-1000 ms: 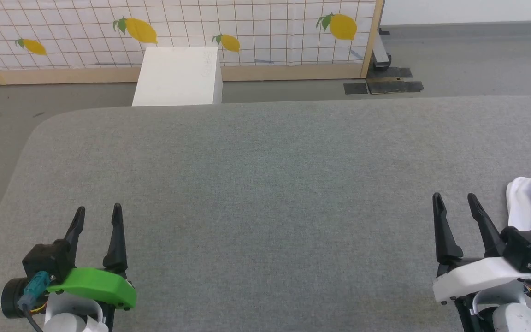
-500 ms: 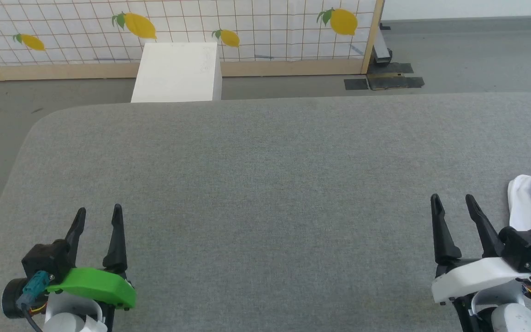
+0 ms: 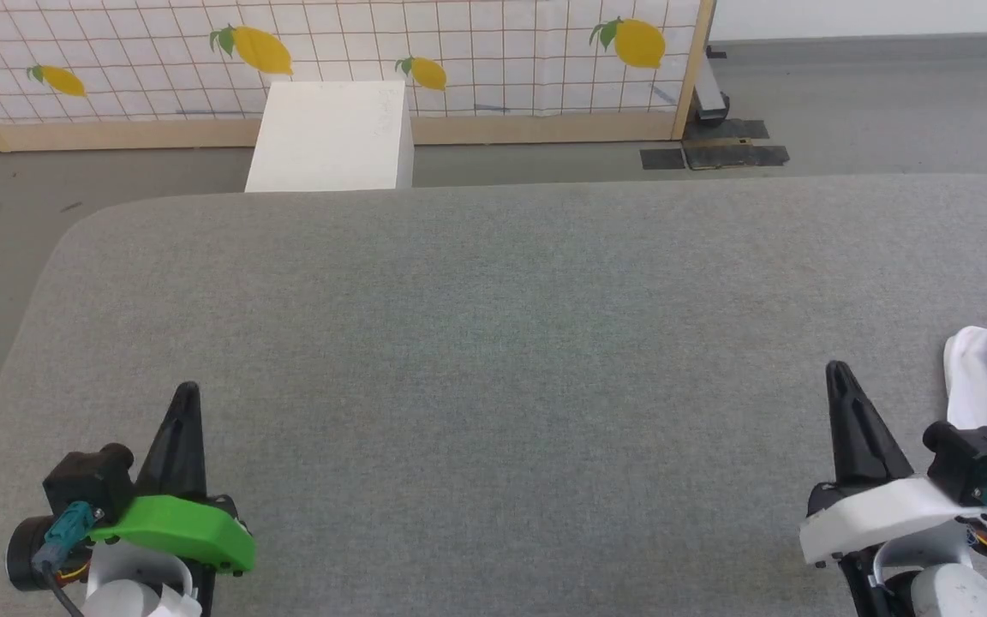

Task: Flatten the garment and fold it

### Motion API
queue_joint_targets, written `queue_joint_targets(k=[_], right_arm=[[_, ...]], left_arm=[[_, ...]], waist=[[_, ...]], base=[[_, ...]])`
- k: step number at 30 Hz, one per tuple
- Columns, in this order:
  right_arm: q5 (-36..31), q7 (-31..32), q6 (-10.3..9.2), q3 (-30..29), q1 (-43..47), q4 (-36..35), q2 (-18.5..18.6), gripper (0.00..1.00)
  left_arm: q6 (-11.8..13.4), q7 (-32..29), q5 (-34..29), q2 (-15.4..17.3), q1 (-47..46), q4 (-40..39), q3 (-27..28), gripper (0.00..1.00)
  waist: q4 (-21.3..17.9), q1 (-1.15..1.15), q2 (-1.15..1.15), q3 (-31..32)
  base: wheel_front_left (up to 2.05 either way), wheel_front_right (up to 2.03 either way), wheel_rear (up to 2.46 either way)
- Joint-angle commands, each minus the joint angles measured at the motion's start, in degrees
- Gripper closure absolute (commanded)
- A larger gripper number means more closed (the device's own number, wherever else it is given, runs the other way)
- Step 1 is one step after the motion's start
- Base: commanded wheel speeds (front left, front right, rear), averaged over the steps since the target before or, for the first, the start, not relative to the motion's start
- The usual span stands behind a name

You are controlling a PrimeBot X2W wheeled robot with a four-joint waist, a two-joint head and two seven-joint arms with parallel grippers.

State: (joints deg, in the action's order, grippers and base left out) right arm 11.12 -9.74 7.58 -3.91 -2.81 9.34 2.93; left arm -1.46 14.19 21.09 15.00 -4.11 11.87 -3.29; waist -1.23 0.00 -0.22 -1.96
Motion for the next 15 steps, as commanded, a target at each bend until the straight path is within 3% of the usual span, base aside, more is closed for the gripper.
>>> queue_joint_targets(k=[1,15], right_arm=[[-0.3,0.3,0.0,0.1,0.1,-0.3,0.0,1.0],[-1.5,1.4,-0.01,0.5,0.4,-1.3,0.0,1.0]], left_arm=[[0.0,-0.4,-0.5,-0.3,0.1,-0.3,0.1,1.0],[0.2,-2.0,-2.9,-1.7,0.6,-1.6,0.5,1.0]], waist=[[0.0,0.0,0.01,0.0],[0.2,0.0,0.03,0.2]], base=[[0.0,0.0,0.0],[0.0,0.0,0.0]])
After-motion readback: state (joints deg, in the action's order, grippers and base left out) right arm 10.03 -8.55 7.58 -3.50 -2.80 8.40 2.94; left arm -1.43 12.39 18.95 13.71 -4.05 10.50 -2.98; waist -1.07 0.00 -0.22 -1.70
